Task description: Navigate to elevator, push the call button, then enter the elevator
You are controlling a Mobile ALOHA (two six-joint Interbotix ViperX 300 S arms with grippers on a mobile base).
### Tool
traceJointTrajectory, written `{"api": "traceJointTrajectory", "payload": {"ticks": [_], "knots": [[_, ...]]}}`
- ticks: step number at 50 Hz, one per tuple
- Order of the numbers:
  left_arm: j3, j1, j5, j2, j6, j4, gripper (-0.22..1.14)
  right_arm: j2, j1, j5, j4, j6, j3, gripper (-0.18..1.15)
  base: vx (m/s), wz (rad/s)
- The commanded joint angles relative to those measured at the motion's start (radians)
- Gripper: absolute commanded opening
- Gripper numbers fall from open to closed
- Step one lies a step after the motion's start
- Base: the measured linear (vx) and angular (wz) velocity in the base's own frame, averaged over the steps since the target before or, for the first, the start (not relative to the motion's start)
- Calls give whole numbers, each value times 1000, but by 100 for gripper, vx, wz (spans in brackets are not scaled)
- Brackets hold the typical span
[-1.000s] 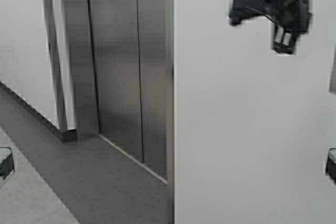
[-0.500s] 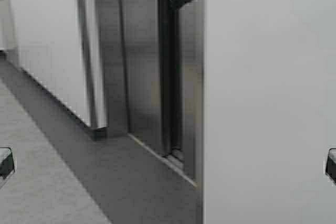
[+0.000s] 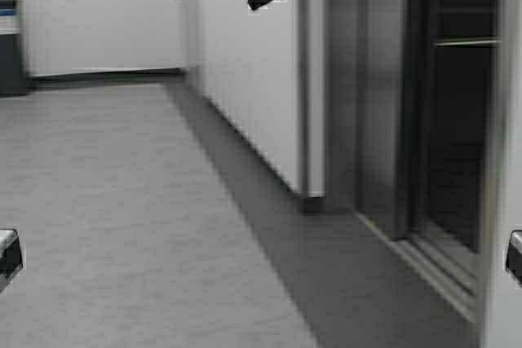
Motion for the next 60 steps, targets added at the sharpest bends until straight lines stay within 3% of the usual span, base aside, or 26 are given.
{"api": "traceJointTrajectory", "payload": {"ticks": [1, 16, 32, 60], "knots": [[-11, 0, -5, 9, 2, 0, 3, -21, -8, 2, -11, -29, -12, 6, 9, 67], [-32, 0, -8, 32, 6, -2, 3, -18, -41, 51, -8, -60, -40, 6, 11, 56], [-44, 0, -8, 46, 6, 2, 3, -49, -221, 52, 26, -44, 17, 6, 17, 38], [-71, 0, -20, 124, 8, 18, 3, -58, -232, 52, 29, -44, 28, 6, 35, 22]]}}
